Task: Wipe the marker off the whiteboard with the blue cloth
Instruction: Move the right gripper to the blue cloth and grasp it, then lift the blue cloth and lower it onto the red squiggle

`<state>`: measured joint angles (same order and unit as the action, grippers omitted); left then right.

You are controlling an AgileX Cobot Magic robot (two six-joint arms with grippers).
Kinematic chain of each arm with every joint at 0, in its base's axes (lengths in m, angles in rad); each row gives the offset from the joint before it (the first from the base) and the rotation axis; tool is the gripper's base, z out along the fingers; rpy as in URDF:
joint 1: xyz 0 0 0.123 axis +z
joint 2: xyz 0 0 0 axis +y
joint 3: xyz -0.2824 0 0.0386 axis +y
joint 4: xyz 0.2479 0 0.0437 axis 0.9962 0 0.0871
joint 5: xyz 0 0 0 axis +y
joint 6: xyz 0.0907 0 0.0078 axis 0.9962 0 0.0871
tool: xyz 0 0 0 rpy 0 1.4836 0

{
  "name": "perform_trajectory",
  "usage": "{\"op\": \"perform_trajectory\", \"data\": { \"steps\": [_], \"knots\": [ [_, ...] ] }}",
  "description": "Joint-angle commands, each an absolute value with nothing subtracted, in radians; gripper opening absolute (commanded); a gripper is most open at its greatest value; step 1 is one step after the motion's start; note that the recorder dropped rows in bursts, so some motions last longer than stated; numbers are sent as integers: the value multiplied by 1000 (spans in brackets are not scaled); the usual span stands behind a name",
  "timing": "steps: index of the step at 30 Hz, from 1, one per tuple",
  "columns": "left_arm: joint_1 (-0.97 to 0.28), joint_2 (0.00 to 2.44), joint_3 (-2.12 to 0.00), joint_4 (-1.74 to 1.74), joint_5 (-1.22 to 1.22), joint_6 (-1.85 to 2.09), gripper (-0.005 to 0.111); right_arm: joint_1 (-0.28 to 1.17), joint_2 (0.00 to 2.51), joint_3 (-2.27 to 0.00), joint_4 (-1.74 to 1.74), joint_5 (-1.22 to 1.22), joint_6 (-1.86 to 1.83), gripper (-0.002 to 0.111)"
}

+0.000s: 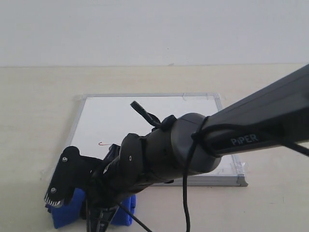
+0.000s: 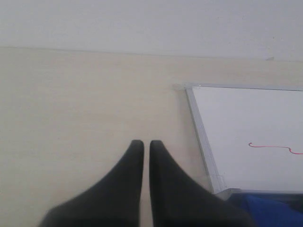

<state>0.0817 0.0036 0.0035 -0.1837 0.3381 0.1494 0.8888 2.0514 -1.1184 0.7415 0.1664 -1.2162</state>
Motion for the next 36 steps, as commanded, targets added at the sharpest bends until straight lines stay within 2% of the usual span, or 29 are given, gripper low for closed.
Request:
{"op": "perform_trajectory", "data": {
  "steps": [1,2,6,9,13,15,19,27,36],
  "knots": [
    [80,0,0,-185,329,150,4,886,2080,-1107,693,189,-1248,3],
    [80,0,0,-185,329,150,4,886,2075,-1107,689,191,-1246,0],
    [80,0,0,-185,329,150,4,886,1969,-1107,689,242,-1244,0],
    [80,0,0,-185,329,150,4,865,1788,-1107,689,213,-1220,0],
    [80,0,0,-185,329,150,4,724,1679,-1107,689,154,-1107,0],
    [80,0,0,-185,329,150,4,646,1707,-1107,689,96,-1024,0],
    [80,0,0,-185,329,150,4,598,1781,-1121,691,63,-992,0],
    [80,0,0,-185,329,150,4,598,2005,-1316,692,211,-972,0],
    [80,0,0,-185,329,150,4,600,2182,-1447,692,248,-949,0]
  ]
}}
